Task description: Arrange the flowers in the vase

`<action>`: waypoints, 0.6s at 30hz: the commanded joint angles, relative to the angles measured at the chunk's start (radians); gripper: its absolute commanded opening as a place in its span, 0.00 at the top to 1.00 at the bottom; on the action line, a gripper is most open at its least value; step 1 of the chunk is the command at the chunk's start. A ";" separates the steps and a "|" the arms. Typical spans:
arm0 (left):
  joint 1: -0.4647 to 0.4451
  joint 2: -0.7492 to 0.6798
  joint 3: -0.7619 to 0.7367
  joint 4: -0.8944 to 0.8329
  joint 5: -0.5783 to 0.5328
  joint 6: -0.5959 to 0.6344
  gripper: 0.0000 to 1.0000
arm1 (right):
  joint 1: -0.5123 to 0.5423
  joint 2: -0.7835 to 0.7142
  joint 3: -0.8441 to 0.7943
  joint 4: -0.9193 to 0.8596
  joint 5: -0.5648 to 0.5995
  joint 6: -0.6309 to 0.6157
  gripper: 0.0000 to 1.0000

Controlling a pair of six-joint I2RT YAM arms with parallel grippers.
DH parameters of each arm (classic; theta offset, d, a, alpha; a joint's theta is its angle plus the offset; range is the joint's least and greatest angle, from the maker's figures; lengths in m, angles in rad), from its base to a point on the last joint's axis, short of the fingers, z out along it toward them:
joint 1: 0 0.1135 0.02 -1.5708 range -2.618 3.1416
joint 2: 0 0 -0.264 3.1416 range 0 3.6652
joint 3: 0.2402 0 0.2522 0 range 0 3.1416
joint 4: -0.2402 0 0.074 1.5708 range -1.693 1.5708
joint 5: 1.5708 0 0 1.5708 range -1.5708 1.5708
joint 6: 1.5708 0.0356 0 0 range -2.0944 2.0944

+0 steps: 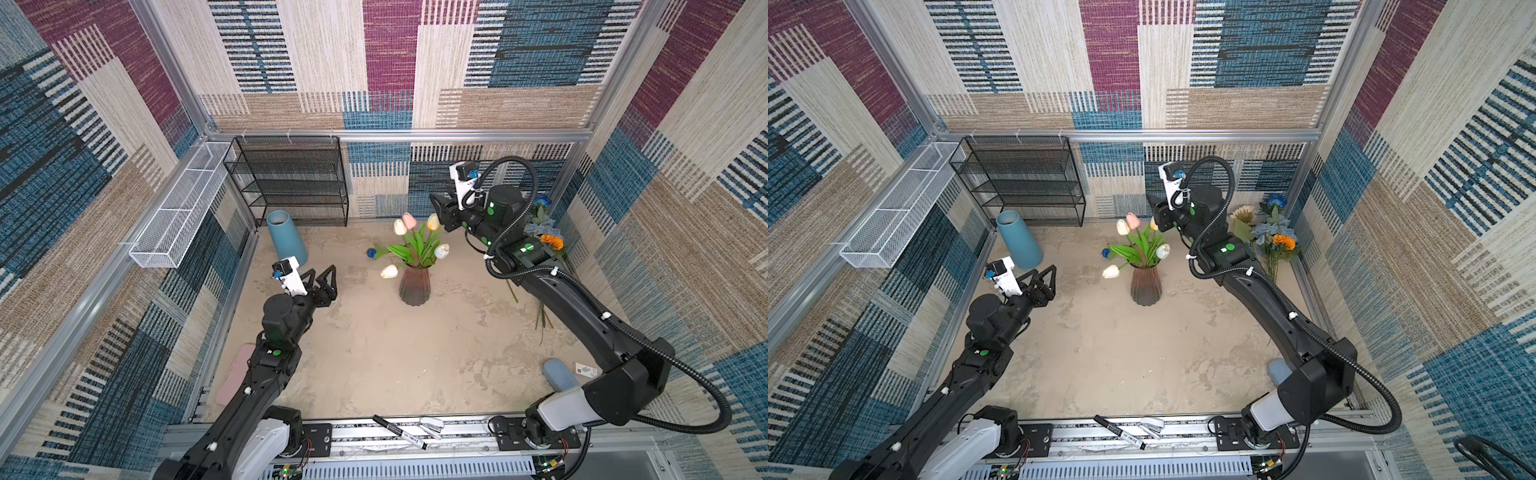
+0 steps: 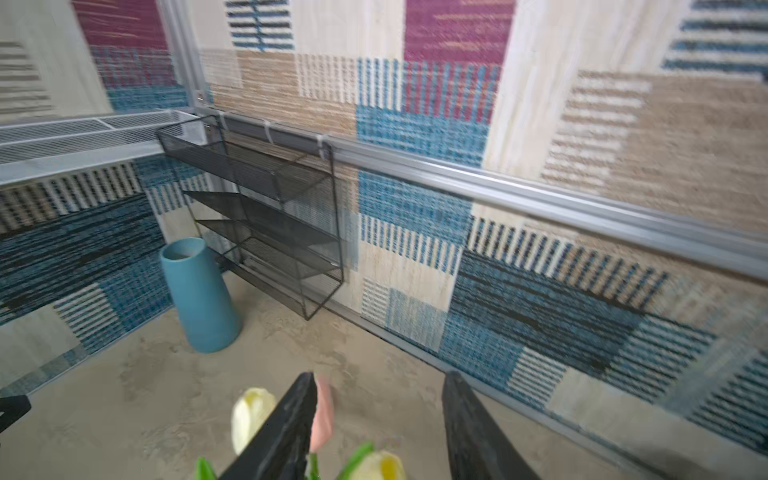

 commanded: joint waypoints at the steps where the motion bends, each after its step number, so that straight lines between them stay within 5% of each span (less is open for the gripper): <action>1: 0.043 0.170 0.040 0.101 0.306 -0.412 0.24 | -0.060 -0.057 -0.084 0.089 -0.042 0.126 0.49; 7: 0.005 0.603 0.259 0.349 0.592 -0.659 0.27 | -0.068 -0.118 -0.181 0.115 -0.011 0.109 0.50; 18: -0.158 0.924 0.457 0.447 0.558 -0.853 0.26 | -0.068 -0.169 -0.262 0.183 -0.021 0.095 0.53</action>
